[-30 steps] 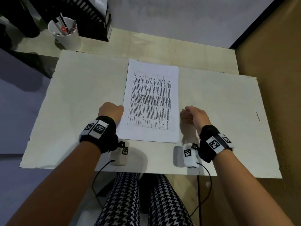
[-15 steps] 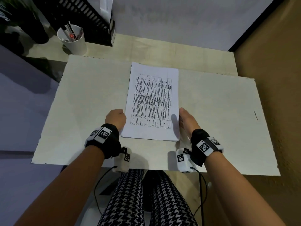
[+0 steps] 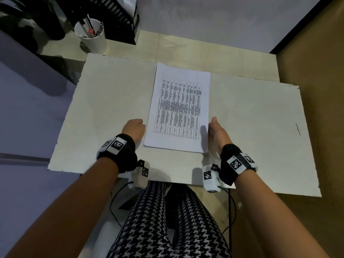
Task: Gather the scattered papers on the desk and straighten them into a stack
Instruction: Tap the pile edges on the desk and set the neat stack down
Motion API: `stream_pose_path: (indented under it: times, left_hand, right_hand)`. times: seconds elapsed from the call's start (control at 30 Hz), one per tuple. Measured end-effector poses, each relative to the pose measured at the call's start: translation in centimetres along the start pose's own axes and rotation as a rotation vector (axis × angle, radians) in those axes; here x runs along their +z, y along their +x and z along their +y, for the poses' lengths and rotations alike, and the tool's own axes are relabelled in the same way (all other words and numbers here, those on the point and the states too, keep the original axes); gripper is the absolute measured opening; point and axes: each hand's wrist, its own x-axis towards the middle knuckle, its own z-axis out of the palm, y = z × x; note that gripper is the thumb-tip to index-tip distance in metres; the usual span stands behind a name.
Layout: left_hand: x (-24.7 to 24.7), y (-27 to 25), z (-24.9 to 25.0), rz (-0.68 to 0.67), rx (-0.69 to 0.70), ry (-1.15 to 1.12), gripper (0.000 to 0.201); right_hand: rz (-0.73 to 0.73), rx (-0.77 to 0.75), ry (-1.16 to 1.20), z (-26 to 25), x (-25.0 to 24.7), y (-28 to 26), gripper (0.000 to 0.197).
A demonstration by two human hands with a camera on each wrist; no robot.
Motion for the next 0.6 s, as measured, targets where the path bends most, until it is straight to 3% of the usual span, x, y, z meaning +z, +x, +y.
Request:
stream_pose_path:
  times: [0.1,0.2,0.33,0.43,0.5,0.6]
  left_hand:
    - [0.2,-0.6,-0.7,-0.070,-0.007,-0.021,0.038]
    - [0.3,-0.8,-1.3,-0.123,-0.002,-0.033,0.037]
    - [0.4,-0.7,-1.0,-0.086,-0.006,-0.003,0.030]
    - [0.6,-0.6,-1.3,-0.038,0.020,0.075,0.033]
    - [0.6,-0.7,-1.1,-0.055,0.018,0.132,0.021]
    - [-0.3,-1.5,-0.5,-0.042,0.046,0.308,0.041]
  right_hand:
    - [-0.016,0.005,-0.017,-0.7,0.8,-2.2,0.103]
    - [-0.012,0.019,0.005,-0.1,1.1,-2.0,0.111]
    - [0.014,0.024,0.025,-0.4,1.9,-1.8,0.105]
    - [0.030,0.011,-0.018,-0.4,1.8,-2.0,0.085]
    - [0.057,0.013,-0.132,-0.6,1.5,-2.4,0.076]
    - [0.123,-0.073,-0.431,-1.5,1.3,-4.5,0.065]
